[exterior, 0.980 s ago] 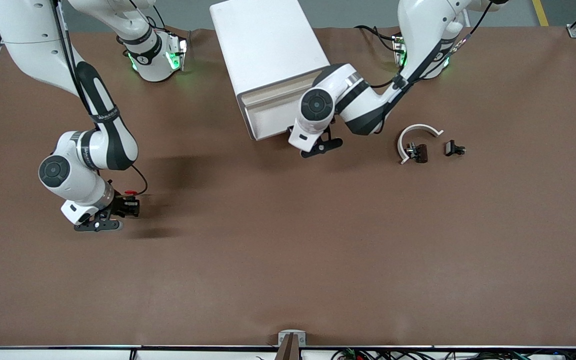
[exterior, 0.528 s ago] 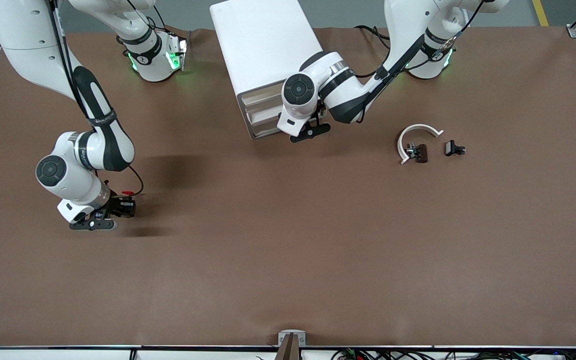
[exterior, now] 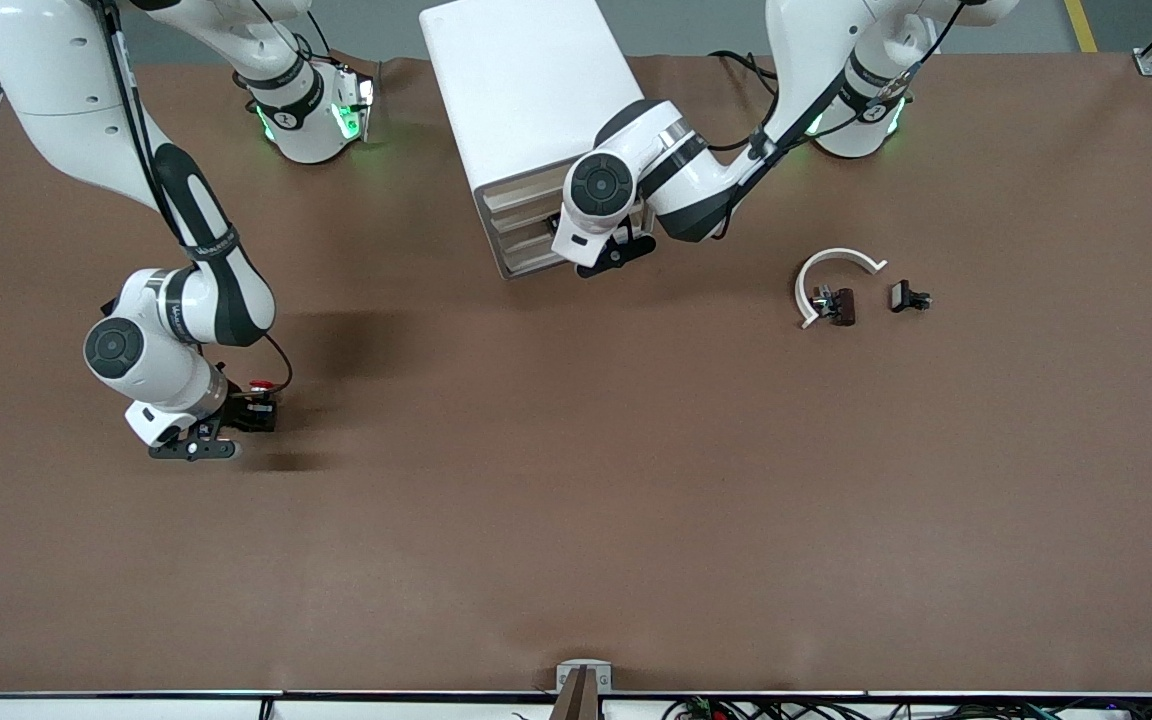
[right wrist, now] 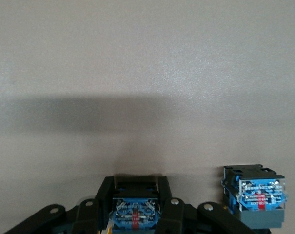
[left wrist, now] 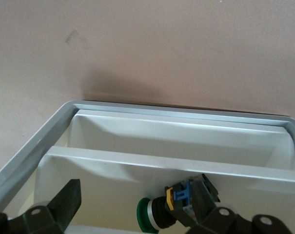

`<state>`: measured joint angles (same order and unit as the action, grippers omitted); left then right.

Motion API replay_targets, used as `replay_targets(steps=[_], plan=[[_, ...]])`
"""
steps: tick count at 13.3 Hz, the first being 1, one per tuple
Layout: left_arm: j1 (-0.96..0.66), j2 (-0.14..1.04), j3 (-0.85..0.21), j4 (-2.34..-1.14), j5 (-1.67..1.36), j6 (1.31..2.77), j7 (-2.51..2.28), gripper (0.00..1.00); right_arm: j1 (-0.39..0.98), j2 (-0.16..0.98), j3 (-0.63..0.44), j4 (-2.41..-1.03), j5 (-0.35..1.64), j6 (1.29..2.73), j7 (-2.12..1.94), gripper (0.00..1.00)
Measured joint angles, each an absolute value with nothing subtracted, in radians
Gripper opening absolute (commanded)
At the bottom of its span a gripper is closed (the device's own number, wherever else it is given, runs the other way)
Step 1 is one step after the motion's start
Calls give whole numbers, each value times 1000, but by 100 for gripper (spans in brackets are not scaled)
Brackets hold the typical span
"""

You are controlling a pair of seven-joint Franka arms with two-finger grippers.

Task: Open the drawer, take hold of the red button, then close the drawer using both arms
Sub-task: 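Push the drawer shut with the left gripper, then place the red button with the right gripper while the left gripper withdraws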

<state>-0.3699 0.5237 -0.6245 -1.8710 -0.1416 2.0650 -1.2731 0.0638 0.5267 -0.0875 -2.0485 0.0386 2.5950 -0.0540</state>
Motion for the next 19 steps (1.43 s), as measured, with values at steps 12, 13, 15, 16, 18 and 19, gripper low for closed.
replay_targets(steps=[12, 13, 15, 16, 18, 19], plan=[[-134, 516, -493, -1627, 80, 2074, -1128, 100, 64, 513, -83, -2005, 39, 2580, -52, 100], [-92, 510, -492, -1618, 85, 2073, -1047, 100, 64, 495, -82, -1991, 39, 2537, -52, 100], [12, 492, -490, -1609, 88, 2073, -874, 100, 64, 437, -81, -1939, 39, 2387, -53, 100], [61, 484, -490, -1603, 88, 2072, -801, 100, 64, 404, -81, -1903, 39, 2291, -53, 100], [145, 458, -490, -1582, 88, 2055, -681, 100, 64, 336, -79, -1810, 38, 2069, -53, 100], [180, 443, -489, -1568, 88, 2037, -636, 100, 64, 307, -79, -1755, 38, 1964, -53, 100]])
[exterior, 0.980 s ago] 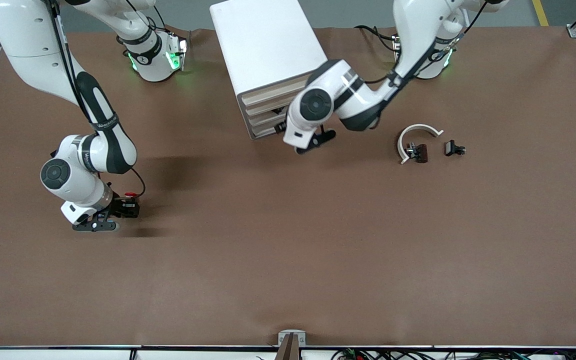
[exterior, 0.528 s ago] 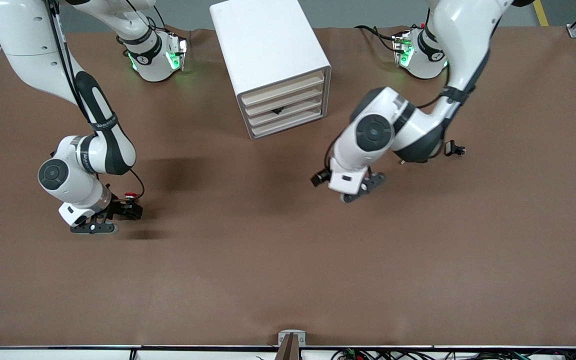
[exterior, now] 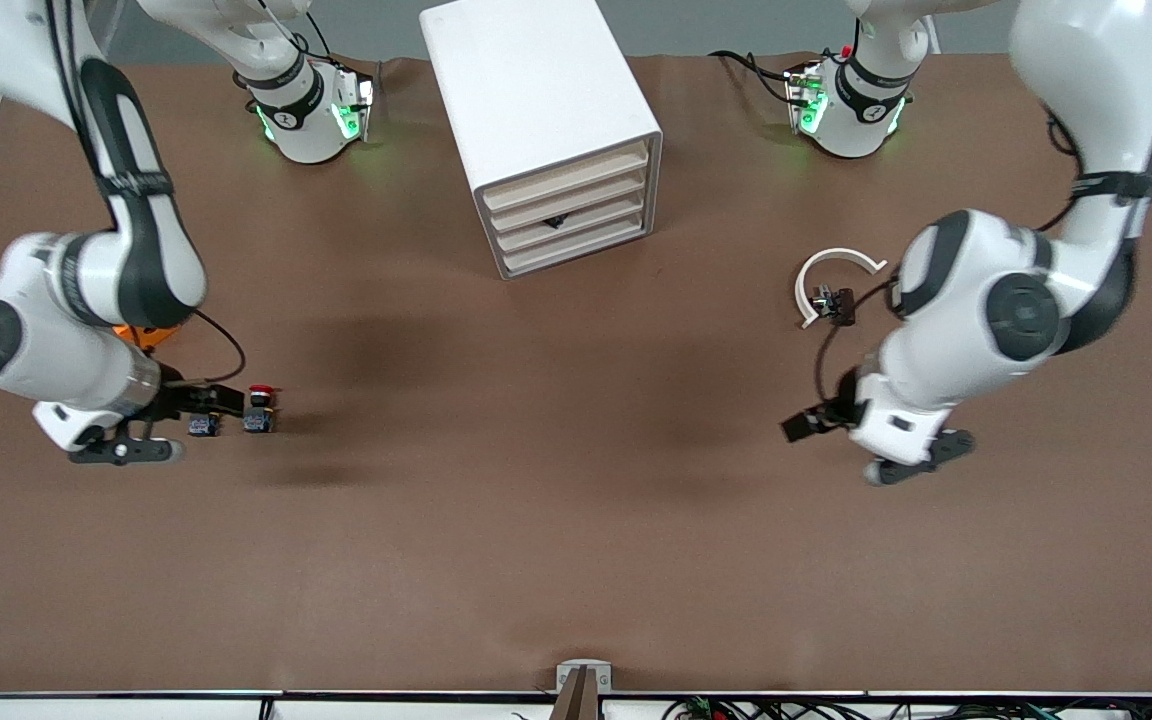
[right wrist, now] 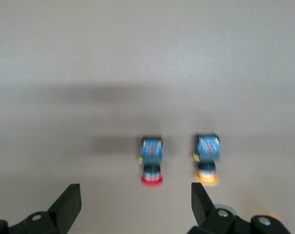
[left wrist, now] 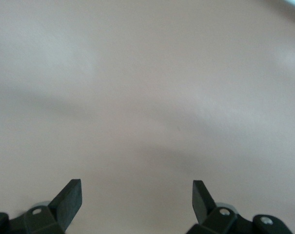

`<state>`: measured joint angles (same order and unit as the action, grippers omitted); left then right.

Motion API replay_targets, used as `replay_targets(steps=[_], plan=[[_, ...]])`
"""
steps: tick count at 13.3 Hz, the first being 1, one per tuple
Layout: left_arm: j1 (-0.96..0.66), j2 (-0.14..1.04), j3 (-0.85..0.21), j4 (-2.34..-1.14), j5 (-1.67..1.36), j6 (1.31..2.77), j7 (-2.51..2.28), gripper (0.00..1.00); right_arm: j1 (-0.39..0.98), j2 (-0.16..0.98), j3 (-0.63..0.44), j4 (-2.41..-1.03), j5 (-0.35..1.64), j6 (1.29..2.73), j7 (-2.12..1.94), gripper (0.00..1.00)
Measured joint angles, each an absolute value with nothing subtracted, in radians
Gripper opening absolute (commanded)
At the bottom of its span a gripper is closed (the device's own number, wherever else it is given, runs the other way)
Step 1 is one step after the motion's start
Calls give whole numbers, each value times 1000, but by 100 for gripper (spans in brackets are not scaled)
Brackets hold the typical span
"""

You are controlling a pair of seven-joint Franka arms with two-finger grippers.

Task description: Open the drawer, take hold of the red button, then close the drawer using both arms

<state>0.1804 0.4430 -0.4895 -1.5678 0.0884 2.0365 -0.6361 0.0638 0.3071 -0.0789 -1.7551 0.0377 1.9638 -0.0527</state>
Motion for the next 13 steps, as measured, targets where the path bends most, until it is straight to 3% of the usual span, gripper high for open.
replay_targets(steps=[3, 7, 13], plan=[[274, 394, -490, -1526, 107, 1978, -491, 100, 63, 260, -81, -1577, 9, 1702, -53, 100], [320, 299, -490, -1489, 126, 1879, -406, 100, 63, 258, -83, -1383, -59, 1510, -53, 100], [374, 124, -479, -1486, 129, 1753, -227, 100, 55, 258, -82, -1250, -62, 1409, -54, 100]])
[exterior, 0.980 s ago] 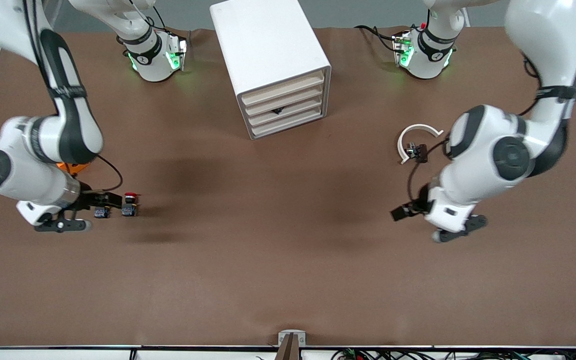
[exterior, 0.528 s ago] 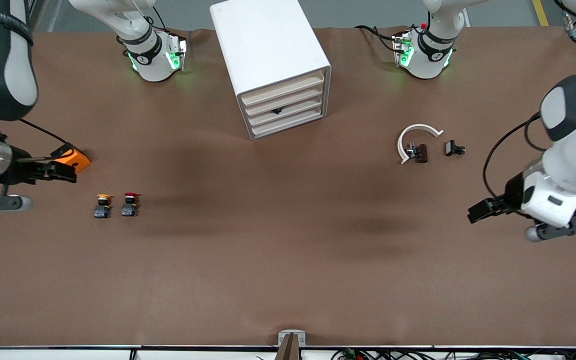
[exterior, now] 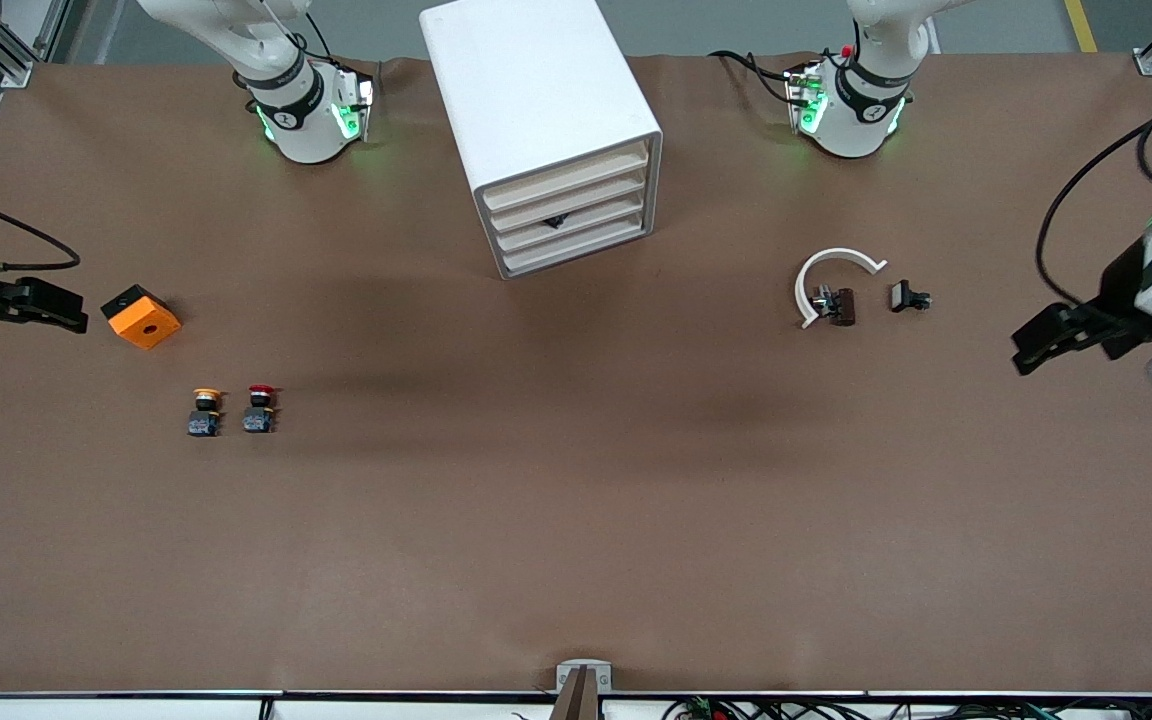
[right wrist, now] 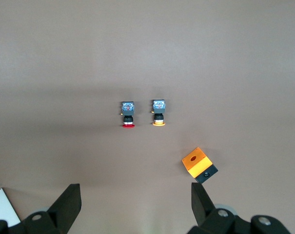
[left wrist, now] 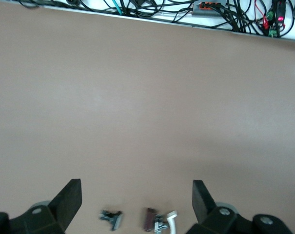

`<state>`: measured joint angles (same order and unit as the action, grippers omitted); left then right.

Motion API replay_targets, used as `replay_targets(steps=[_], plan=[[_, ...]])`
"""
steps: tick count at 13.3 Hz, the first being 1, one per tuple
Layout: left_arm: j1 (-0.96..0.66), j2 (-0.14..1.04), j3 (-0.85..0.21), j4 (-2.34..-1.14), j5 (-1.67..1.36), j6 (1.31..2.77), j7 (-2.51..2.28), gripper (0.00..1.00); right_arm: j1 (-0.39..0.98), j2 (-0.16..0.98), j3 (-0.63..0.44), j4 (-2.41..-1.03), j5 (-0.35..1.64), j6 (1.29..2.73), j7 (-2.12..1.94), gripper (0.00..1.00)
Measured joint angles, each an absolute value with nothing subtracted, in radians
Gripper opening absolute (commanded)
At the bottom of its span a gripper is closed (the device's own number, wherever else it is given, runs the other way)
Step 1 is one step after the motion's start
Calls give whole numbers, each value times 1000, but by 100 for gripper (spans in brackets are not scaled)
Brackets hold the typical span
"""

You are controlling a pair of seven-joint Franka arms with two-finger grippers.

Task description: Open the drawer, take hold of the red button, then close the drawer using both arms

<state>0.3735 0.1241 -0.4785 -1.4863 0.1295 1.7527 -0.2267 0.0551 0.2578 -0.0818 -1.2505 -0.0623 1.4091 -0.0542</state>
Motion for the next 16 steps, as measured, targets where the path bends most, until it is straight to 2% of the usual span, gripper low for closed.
replay_targets(steps=[4, 7, 9, 13, 16], plan=[[350, 71, -401, -1497, 121, 1701, -97, 100, 56, 228, -68, -1235, -56, 1379, -55, 100], [122, 15, -196, -1541, 90, 1650, -95, 100, 53, 176, -74, -1234, -46, 1313, -54, 100], [22, -54, -103, -1614, 49, 1649, -96, 100, 50, 145, -76, -1256, -41, 1307, -54, 100], [-90, -222, -8, -1780, 37, 1652, -105, 100, 31, 60, -79, -1415, 1, 1401, -53, 100], [-117, -284, 0, -1842, 37, 1652, -153, 100, 27, -21, -79, -1528, 13, 1446, -30, 100]])
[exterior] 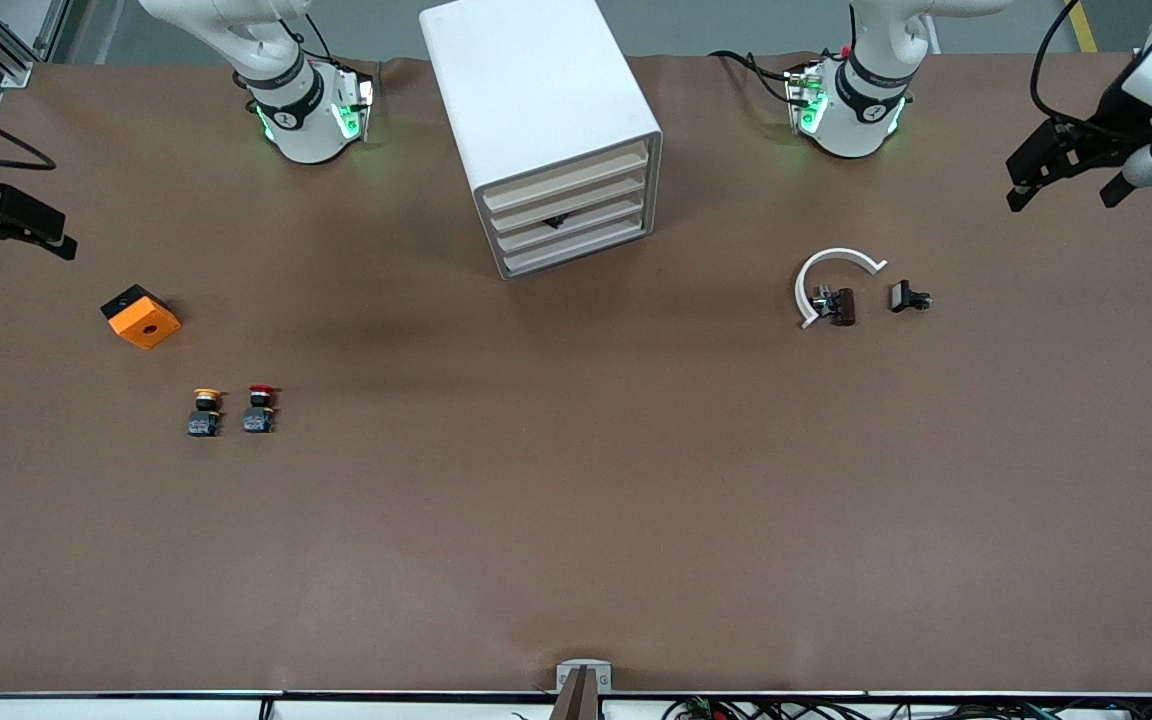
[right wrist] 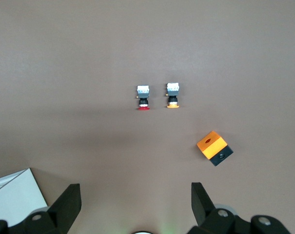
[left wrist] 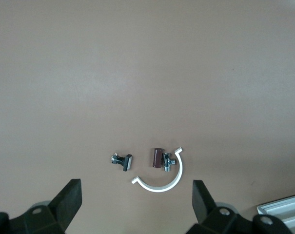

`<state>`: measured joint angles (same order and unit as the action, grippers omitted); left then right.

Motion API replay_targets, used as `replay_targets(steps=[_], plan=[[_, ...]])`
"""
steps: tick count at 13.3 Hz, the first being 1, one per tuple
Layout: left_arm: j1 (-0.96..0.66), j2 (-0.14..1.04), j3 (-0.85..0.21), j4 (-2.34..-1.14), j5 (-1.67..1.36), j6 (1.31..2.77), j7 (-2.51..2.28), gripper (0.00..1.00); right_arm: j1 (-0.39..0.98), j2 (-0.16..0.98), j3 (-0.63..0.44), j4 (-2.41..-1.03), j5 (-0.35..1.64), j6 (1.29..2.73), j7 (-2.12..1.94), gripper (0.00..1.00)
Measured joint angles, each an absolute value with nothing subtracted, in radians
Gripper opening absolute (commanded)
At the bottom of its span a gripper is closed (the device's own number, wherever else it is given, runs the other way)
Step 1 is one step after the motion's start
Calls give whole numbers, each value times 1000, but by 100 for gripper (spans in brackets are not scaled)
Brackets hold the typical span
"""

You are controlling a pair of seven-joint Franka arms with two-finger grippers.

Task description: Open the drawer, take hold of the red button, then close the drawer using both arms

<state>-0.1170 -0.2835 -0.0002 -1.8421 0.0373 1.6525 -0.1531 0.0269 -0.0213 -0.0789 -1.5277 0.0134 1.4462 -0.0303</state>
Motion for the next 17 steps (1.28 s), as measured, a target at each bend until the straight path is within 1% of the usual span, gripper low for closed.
replay_targets(steps=[3, 6, 13, 17], plan=[[-101, -283, -40, -1849, 37, 1656, -175, 100, 27, -57, -75, -1558, 16, 1449, 9, 100], [-41, -267, -80, -1828, 37, 1661, -176, 100, 27, -74, -75, -1578, 16, 1457, 14, 100], [-28, -171, -81, -1709, 37, 1650, -176, 100, 9, -93, -74, -1593, 20, 1465, 17, 100], [-27, -138, -81, -1689, 37, 1649, -176, 100, -30, -97, -30, -1594, 28, 1471, 10, 100]])
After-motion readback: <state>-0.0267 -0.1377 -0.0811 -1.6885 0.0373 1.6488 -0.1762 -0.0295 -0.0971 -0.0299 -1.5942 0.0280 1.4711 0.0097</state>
